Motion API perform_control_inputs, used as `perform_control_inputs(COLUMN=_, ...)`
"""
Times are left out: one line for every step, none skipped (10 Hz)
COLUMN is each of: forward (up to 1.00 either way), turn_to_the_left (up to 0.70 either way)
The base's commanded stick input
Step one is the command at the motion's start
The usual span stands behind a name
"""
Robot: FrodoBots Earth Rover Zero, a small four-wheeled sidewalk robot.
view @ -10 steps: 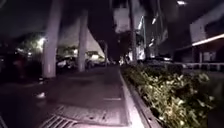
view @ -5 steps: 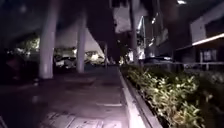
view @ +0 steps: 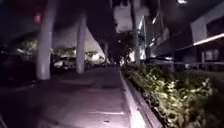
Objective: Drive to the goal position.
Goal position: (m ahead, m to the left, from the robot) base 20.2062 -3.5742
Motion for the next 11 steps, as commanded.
perform_control_inputs(forward=0.45, turn_to_the_left=0.00)
perform_control_inputs(forward=0.45, turn_to_the_left=0.00)
perform_control_inputs(forward=0.45, turn_to_the_left=0.00)
perform_control_inputs(forward=0.45, turn_to_the_left=0.00)
perform_control_inputs(forward=0.45, turn_to_the_left=0.00)
perform_control_inputs(forward=0.45, turn_to_the_left=0.00)
perform_control_inputs(forward=0.45, turn_to_the_left=0.00)
perform_control_inputs(forward=0.45, turn_to_the_left=0.00)
perform_control_inputs(forward=0.45, turn_to_the_left=0.00)
perform_control_inputs(forward=0.45, turn_to_the_left=0.00)
perform_control_inputs(forward=0.45, turn_to_the_left=0.00)
